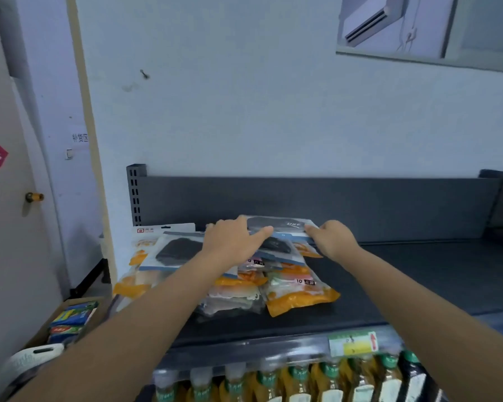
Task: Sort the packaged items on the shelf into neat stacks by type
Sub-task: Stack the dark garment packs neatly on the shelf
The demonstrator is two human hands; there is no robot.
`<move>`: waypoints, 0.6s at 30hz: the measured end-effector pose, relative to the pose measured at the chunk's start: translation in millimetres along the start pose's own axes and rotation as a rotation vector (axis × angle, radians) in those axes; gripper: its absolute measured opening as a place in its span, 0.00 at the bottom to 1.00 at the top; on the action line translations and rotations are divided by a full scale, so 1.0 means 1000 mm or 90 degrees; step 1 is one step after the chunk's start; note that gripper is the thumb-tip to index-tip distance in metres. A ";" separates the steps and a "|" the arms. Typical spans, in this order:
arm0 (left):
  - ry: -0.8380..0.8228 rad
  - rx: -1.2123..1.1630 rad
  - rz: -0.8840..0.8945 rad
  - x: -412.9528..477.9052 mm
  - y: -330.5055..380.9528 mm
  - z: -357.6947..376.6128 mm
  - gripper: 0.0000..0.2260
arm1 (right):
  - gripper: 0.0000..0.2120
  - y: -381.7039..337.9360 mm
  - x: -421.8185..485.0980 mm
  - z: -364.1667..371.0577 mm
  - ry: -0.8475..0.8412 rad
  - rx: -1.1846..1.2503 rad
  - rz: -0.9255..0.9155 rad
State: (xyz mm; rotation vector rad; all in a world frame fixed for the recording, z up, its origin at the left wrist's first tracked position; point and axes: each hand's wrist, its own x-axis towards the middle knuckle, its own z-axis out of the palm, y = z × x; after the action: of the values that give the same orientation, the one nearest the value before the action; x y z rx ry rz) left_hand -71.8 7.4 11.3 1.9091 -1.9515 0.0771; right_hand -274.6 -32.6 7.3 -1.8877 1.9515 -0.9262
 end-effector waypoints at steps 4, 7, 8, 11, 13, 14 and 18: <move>0.003 -0.006 0.010 0.004 0.047 0.014 0.36 | 0.22 0.039 0.009 -0.032 0.001 0.019 0.010; 0.015 -0.025 0.011 0.004 0.090 0.026 0.34 | 0.23 0.078 0.018 -0.054 -0.009 0.028 -0.005; 0.016 -0.045 0.007 0.004 0.105 0.032 0.32 | 0.23 0.091 0.023 -0.063 -0.014 0.037 -0.010; -0.013 -0.127 -0.026 0.008 0.150 0.053 0.32 | 0.23 0.130 0.039 -0.092 -0.027 0.046 -0.020; -0.028 -0.182 -0.056 0.016 0.178 0.065 0.34 | 0.24 0.154 0.050 -0.111 -0.043 0.050 -0.023; -0.030 -0.203 -0.070 0.019 0.191 0.069 0.35 | 0.24 0.164 0.056 -0.120 -0.049 0.050 -0.028; -0.025 -0.208 -0.102 0.035 0.234 0.080 0.35 | 0.25 0.197 0.081 -0.144 -0.059 0.061 -0.044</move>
State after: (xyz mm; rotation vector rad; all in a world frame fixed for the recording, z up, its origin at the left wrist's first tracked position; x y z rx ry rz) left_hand -317.5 -36.2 5.7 1.8479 -1.7031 -0.3082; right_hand -526.0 -85.0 15.2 -1.9181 1.7675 -0.9170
